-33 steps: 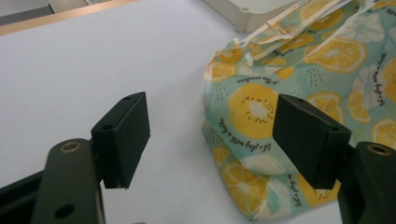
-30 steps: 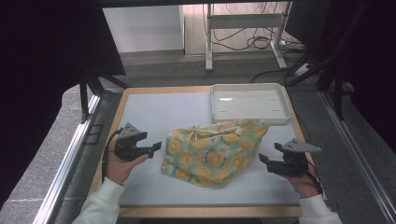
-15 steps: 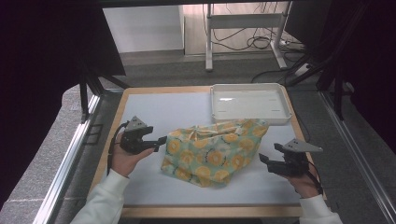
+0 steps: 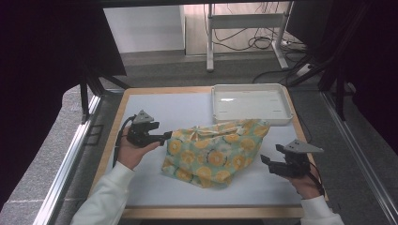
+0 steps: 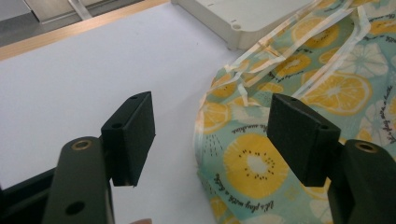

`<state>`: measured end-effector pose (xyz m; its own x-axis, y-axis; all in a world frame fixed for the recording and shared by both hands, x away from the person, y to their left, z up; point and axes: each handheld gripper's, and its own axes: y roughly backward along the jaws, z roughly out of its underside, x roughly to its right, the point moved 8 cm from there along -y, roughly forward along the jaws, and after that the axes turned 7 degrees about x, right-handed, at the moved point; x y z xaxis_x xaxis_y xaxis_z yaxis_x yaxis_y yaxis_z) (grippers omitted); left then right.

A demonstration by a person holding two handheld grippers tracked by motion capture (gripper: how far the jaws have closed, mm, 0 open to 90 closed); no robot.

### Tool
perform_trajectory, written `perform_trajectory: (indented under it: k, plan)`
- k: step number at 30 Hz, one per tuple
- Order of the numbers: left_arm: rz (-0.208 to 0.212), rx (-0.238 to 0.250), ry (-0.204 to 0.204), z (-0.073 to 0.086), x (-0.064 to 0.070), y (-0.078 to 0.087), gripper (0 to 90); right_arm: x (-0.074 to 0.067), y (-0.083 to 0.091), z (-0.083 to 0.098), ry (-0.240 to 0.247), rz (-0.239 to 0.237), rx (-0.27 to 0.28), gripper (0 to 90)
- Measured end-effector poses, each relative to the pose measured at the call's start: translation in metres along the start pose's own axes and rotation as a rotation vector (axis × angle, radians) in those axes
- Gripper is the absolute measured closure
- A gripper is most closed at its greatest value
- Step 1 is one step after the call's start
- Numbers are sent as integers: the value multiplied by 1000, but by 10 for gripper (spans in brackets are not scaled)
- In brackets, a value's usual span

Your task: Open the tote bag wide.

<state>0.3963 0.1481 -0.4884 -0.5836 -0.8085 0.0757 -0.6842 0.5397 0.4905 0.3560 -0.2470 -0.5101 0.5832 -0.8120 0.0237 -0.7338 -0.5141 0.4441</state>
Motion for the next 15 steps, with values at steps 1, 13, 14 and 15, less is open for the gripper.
perform_trajectory:
  k: [1,13,14,15]
  plan:
    - [1,-1,0,-1,0,-1,329,0,0,0,0,1,0,264]
    - [8,-23,-14,-9,-3,-16,343,-1,1,-1,-7,-6,2,264]
    - [13,-23,-15,-10,-2,-20,347,0,1,-1,-11,-6,3,263]
    - [17,-28,-13,-10,-2,-22,347,0,1,-1,-13,-6,3,264]
